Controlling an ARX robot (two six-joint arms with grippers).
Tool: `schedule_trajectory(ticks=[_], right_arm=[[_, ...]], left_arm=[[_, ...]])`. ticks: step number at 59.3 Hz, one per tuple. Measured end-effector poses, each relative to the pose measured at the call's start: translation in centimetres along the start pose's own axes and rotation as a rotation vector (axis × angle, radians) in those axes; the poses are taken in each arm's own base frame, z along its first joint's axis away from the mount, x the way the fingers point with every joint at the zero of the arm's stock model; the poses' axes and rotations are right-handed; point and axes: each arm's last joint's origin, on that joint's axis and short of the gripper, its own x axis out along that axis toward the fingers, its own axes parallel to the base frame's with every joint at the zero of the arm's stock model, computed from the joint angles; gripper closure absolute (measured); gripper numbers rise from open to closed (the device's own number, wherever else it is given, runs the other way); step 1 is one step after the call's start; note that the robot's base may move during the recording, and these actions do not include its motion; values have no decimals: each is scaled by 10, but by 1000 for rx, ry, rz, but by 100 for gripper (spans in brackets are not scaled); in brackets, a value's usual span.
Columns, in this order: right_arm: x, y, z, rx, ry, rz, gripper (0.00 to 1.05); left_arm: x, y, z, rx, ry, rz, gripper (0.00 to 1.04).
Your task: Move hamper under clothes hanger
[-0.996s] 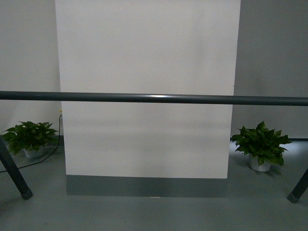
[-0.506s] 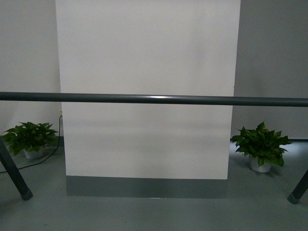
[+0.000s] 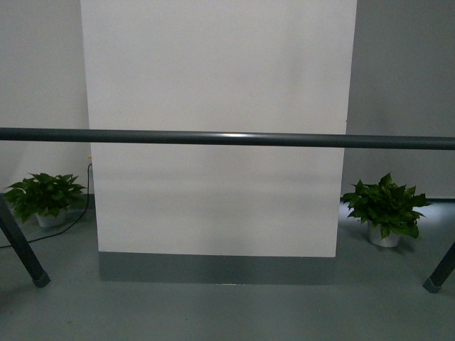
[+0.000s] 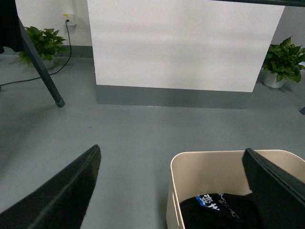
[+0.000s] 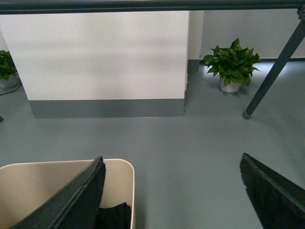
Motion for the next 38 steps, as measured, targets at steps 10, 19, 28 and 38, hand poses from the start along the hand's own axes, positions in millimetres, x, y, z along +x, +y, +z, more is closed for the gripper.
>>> schedule_trajectory(ticks=[10, 19, 28, 38], right_arm=[[0, 0, 0, 0, 0, 0, 8], [0, 0, 0, 0, 0, 0, 8], [0, 0, 0, 0, 0, 0, 8], [0, 0, 0, 0, 0, 0, 8]], left_arm=[[0, 0, 0, 1, 0, 0, 7], [0, 0, 0, 1, 0, 0, 7], [0, 0, 0, 1, 0, 0, 7], [0, 0, 0, 1, 0, 0, 7]])
